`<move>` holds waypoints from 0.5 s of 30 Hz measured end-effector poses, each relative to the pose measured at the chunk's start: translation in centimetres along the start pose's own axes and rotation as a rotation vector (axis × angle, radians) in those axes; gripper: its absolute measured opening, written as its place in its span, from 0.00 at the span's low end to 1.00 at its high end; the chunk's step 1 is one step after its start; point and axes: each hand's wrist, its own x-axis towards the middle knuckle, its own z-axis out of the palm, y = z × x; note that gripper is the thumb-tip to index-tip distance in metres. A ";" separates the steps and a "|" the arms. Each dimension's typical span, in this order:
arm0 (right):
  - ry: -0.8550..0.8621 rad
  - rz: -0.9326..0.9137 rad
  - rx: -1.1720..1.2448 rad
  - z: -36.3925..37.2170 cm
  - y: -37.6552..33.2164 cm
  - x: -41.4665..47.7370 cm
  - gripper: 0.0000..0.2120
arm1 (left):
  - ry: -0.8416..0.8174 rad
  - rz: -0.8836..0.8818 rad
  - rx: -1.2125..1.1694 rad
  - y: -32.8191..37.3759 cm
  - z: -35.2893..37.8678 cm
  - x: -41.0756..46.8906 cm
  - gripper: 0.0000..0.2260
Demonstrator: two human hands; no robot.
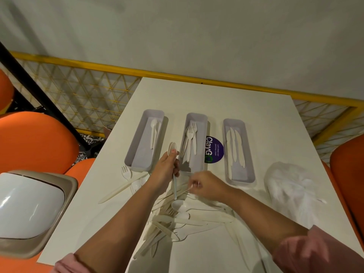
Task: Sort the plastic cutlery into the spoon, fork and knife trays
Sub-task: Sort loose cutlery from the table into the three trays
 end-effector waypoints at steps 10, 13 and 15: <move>-0.194 0.007 -0.369 2.3 2.5 -1.9 0.11 | 0.035 -0.076 -0.043 0.5 0.5 0.3 0.07; -0.188 0.006 -0.393 2.4 2.4 -1.8 0.11 | 0.032 -0.082 -0.059 0.9 0.5 0.3 0.07; -0.170 0.007 -0.349 2.0 2.1 -1.8 0.08 | 0.038 -0.081 -0.100 1.4 0.3 0.4 0.07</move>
